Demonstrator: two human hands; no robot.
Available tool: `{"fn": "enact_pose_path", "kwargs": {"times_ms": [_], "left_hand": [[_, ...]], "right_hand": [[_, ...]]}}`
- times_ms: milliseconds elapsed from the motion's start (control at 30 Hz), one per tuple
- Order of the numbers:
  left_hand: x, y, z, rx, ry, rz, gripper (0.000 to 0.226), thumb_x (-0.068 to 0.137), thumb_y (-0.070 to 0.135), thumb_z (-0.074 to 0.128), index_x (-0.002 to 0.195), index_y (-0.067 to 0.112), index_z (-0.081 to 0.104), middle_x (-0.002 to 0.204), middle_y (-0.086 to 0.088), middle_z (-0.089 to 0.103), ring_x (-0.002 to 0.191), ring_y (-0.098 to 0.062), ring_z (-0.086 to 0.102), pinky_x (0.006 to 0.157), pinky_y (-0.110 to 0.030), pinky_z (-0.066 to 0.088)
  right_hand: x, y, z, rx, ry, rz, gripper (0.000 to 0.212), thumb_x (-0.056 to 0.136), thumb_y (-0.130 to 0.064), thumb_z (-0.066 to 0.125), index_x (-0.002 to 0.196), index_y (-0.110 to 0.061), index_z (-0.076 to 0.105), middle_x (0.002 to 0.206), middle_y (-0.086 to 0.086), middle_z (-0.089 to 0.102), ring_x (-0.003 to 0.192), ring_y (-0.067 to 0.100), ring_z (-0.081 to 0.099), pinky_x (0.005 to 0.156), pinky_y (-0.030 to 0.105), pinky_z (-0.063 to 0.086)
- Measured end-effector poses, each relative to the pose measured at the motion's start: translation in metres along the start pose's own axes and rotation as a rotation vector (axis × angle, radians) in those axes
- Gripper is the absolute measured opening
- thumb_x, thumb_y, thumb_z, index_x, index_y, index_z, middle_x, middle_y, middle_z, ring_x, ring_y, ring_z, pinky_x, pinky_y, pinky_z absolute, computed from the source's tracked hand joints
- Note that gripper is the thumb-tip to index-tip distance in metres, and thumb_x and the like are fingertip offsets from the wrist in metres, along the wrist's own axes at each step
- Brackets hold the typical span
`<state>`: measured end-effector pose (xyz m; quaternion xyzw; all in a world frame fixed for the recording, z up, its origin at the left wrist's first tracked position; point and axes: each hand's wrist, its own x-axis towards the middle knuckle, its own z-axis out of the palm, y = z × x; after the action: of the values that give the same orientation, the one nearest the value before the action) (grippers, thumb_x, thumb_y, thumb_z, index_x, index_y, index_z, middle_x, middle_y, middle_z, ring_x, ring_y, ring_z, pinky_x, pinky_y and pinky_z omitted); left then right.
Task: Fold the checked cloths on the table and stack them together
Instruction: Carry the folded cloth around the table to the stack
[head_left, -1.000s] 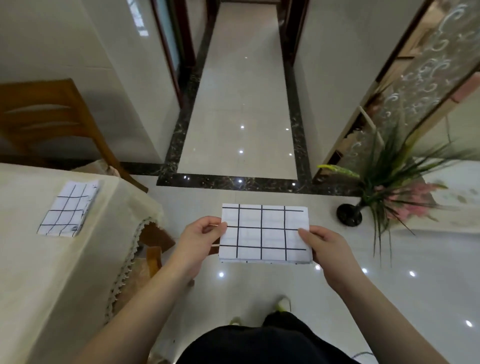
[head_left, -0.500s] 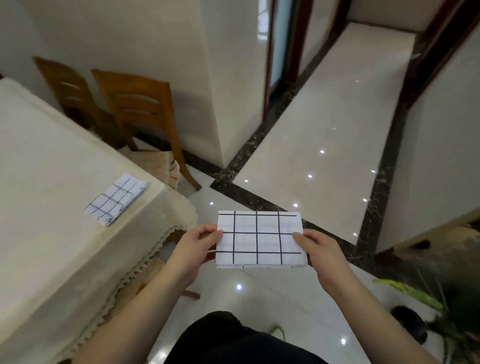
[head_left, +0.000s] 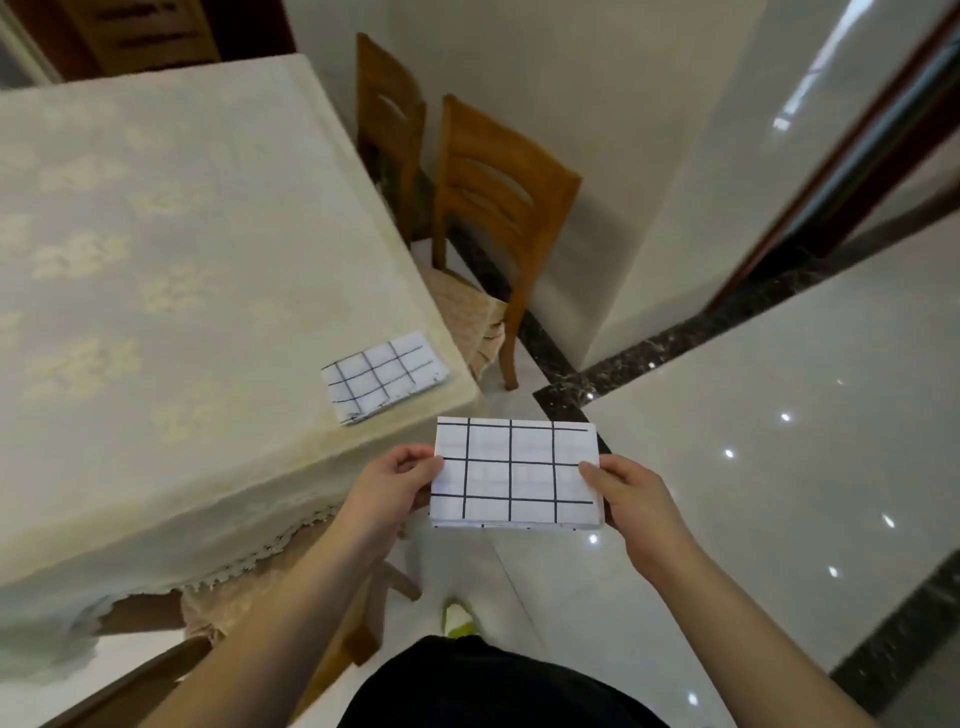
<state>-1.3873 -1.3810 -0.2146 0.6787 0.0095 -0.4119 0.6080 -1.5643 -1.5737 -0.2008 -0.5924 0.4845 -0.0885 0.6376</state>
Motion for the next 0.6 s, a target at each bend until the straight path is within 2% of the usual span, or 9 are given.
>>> {"fn": "enact_pose_path", "kwargs": {"times_ms": [100,167,300,367,467,600], "left_hand": [[0.019,0.008,-0.022,-0.042,0.081,0.007,0.009,0.093,0.008,0.062,0.098,0.004,0.067,0.088,-0.010,0.075,0.073,-0.018,0.071,0.068,-0.029,0.057],[0.032,0.010,-0.036,-0.043,0.151,0.000,0.008,0.093,0.010,0.063,0.097,0.006,0.069,0.091,-0.010,0.075,0.078,-0.020,0.071,0.070,-0.031,0.055],[0.056,0.012,-0.061,-0.064,0.243,-0.006,0.007,0.092,0.009,0.064,0.095,0.007,0.070,0.092,-0.010,0.075,0.086,-0.026,0.072,0.077,-0.036,0.058],[0.068,0.015,-0.070,-0.058,0.293,-0.011,0.008,0.092,0.010,0.065,0.097,0.006,0.069,0.093,-0.011,0.074,0.087,-0.025,0.072,0.077,-0.034,0.058],[0.089,0.020,-0.079,-0.025,0.389,-0.005,0.007,0.092,0.010,0.065,0.097,0.006,0.068,0.091,-0.010,0.072,0.082,-0.021,0.070,0.069,-0.025,0.056],[0.121,0.024,-0.093,0.090,0.507,-0.016,0.012,0.092,0.019,0.066,0.101,0.012,0.068,0.092,-0.002,0.072,0.082,-0.016,0.070,0.072,-0.024,0.056]], "right_hand": [[0.029,-0.022,0.030,-0.069,-0.066,-0.011,0.010,0.093,-0.018,0.062,0.095,-0.016,0.072,0.095,0.005,0.074,0.093,0.024,0.069,0.086,0.042,0.057],[0.046,-0.034,0.050,-0.108,-0.098,-0.022,0.009,0.093,-0.019,0.063,0.095,-0.017,0.071,0.096,0.004,0.073,0.093,0.022,0.069,0.086,0.041,0.057],[0.078,-0.051,0.089,-0.163,-0.161,-0.038,0.011,0.094,-0.019,0.062,0.101,-0.015,0.069,0.099,0.003,0.072,0.092,0.018,0.067,0.076,0.030,0.054],[0.098,-0.058,0.105,-0.176,-0.187,-0.031,0.011,0.093,-0.018,0.063,0.103,-0.014,0.067,0.100,0.004,0.072,0.091,0.018,0.067,0.073,0.027,0.053],[0.129,-0.069,0.128,-0.231,-0.229,-0.018,0.016,0.093,-0.019,0.063,0.106,-0.011,0.066,0.104,0.006,0.071,0.094,0.020,0.067,0.078,0.032,0.054],[0.169,-0.086,0.160,-0.260,-0.312,-0.015,0.009,0.093,-0.016,0.063,0.101,-0.016,0.064,0.102,0.006,0.070,0.092,0.019,0.067,0.081,0.034,0.055]]}}
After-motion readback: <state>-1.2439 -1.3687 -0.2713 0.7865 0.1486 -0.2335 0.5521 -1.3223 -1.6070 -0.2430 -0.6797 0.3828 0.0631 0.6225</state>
